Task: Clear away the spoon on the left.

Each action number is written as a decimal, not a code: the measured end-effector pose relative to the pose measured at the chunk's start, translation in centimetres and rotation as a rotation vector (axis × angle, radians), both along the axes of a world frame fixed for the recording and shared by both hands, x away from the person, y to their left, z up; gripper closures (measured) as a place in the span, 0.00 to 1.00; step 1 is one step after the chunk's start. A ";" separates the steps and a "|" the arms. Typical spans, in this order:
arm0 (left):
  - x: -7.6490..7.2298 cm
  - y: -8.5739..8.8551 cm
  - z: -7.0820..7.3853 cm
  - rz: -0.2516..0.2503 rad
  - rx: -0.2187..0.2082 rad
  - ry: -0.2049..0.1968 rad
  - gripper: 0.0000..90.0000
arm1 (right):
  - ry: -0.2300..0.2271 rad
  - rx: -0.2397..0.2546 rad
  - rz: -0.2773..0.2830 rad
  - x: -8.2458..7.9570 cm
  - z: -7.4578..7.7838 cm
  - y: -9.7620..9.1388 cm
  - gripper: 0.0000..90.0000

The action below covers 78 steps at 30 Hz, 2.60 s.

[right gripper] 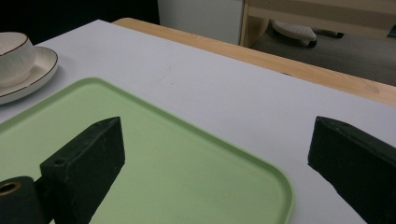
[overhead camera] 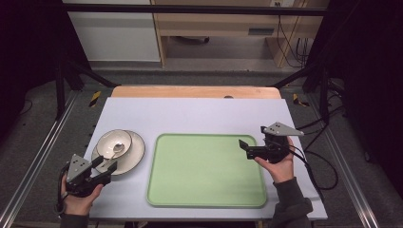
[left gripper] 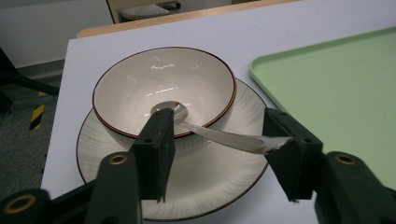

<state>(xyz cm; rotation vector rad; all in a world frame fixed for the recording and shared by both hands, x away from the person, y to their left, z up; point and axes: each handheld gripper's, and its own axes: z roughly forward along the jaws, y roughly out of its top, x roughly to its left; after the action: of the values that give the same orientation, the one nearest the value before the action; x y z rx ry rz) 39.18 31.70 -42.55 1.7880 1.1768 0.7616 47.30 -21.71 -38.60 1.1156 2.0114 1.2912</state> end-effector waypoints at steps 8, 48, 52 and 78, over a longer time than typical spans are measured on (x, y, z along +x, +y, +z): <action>0.0 -0.1 0.0 0.003 0.010 -0.002 0.66 | 0.001 -0.003 0.002 0.0 0.0 0.0 0.05; -0.3 0.4 0.3 0.066 0.012 -0.011 0.95 | 0.017 -0.017 0.010 0.2 -0.3 0.2 0.04; -0.3 0.4 0.3 0.068 0.015 -0.013 0.97 | 0.019 -0.016 0.008 0.1 -0.2 0.2 0.04; -0.5 0.6 0.5 0.064 0.017 -0.027 0.99 | 0.018 -0.022 0.015 0.1 -0.3 0.2 0.04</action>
<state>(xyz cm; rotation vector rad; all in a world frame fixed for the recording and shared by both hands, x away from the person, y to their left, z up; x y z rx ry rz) 38.70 32.31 -42.02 1.7552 1.2177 0.8327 47.44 -21.50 -38.87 1.1080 2.0461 1.2675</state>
